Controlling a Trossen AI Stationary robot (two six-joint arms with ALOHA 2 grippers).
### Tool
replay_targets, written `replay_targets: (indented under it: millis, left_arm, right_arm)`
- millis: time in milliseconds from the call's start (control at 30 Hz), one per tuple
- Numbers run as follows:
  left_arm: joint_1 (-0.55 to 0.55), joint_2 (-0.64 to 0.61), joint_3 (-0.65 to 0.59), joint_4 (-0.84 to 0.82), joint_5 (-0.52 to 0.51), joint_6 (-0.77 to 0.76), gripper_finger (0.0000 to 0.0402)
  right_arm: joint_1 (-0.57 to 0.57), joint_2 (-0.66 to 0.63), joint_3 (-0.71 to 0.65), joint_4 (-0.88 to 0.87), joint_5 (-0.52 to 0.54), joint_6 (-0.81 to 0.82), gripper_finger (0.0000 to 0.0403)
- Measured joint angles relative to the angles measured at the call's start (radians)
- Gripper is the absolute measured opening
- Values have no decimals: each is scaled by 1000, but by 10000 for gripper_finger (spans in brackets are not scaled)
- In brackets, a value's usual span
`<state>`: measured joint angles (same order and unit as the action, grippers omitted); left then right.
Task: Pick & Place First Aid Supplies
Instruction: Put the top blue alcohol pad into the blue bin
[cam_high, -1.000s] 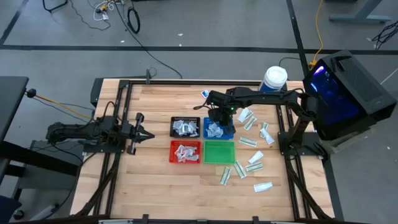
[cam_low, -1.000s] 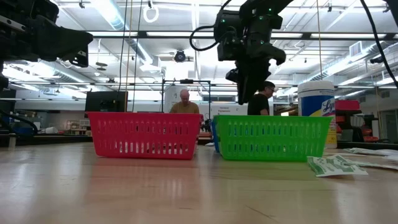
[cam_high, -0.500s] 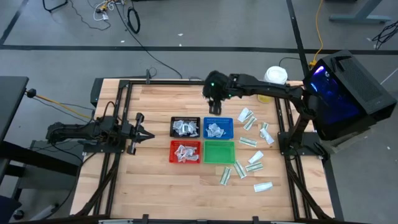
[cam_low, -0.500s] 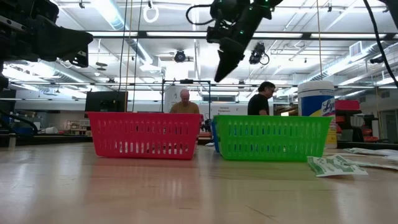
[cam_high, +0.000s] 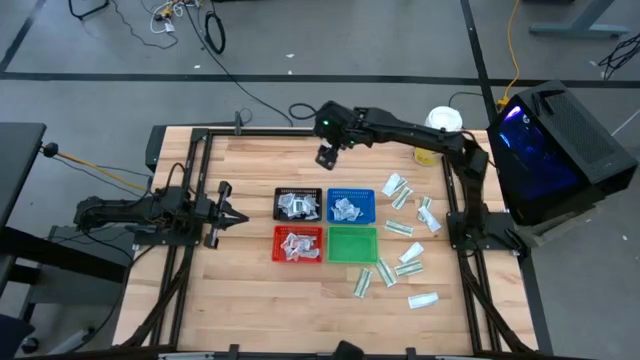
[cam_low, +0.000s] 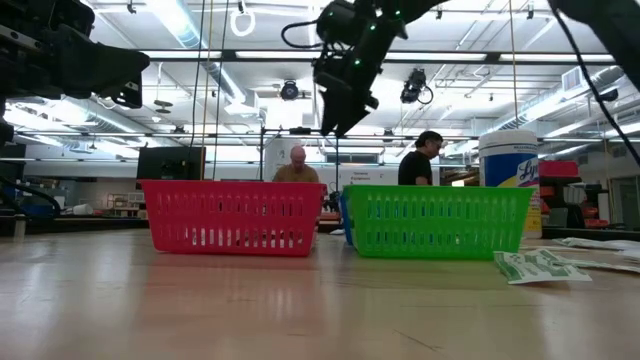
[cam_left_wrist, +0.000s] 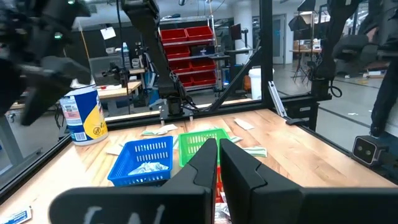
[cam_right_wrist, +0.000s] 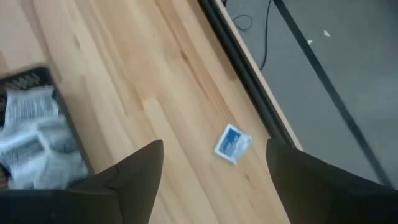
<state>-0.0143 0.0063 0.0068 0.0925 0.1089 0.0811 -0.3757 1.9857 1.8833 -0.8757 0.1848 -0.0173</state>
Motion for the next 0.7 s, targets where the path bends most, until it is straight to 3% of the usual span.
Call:
replay_targets:
  millis: [400,700]
  left_arm:
    - [0,0,0,0,0,0,25]
    - [0,0,0,0,0,0,25]
  right_arm:
    - [-71,190,72,11,-41,235,293]
    - [-108,255,72,10,-47,246,293]
